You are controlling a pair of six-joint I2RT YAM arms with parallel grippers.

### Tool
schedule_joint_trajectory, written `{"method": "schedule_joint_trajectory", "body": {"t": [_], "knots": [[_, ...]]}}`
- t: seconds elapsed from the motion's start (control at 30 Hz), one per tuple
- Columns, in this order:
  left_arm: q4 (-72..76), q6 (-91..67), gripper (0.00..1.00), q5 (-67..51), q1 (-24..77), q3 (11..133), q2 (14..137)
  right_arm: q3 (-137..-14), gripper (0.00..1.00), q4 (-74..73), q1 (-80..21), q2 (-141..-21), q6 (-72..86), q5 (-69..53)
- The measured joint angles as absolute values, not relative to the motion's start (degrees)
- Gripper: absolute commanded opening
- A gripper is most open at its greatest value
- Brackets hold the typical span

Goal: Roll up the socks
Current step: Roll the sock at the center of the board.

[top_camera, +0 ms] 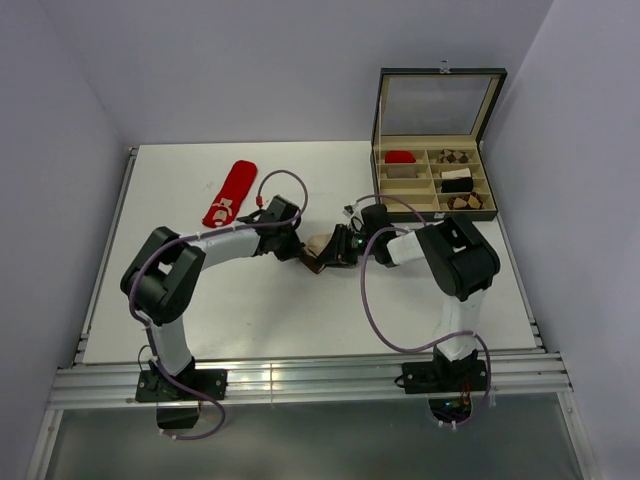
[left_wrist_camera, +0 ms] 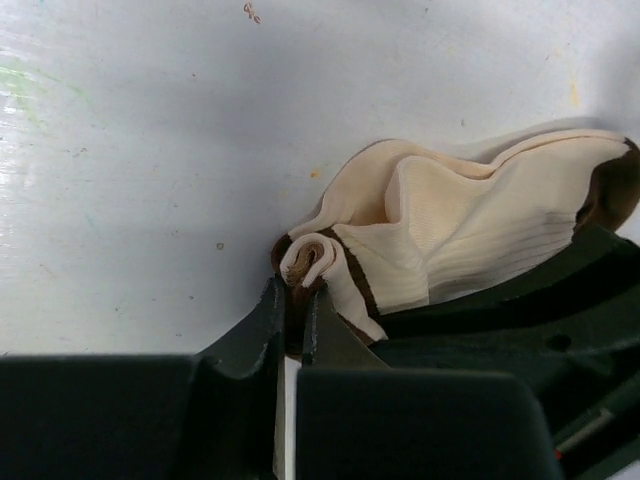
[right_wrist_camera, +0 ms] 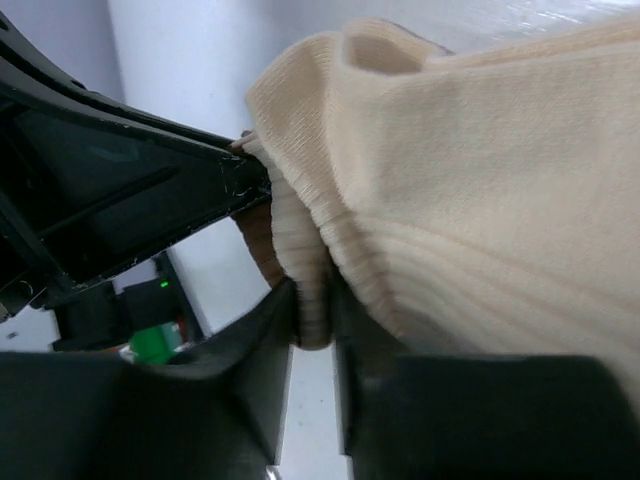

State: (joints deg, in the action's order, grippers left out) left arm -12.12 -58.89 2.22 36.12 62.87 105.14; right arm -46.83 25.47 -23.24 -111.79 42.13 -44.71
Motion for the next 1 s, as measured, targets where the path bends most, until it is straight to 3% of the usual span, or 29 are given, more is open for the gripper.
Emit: {"method": "schedule_joint_trajectory", "body": {"t": [0.2,0.5,1.0], "knots": [[-18.72,-55.61,0.00,3.86,36.36,66.11,105.56,-44.47,0.51,19.09,-27.68,-102.24,34.13,-32.88],[-26.98,-50.68,0.00,5.19,36.36,71.16,107.11,-41.65,0.56,16.45,-40.10,-89.19,22.00,-8.14],[-27.92,-49.91,0.00,4.40,36.29,72.03,107.74,-43.62,0.56,19.64,-54.81,-96.55,8.14,11.16]]}}
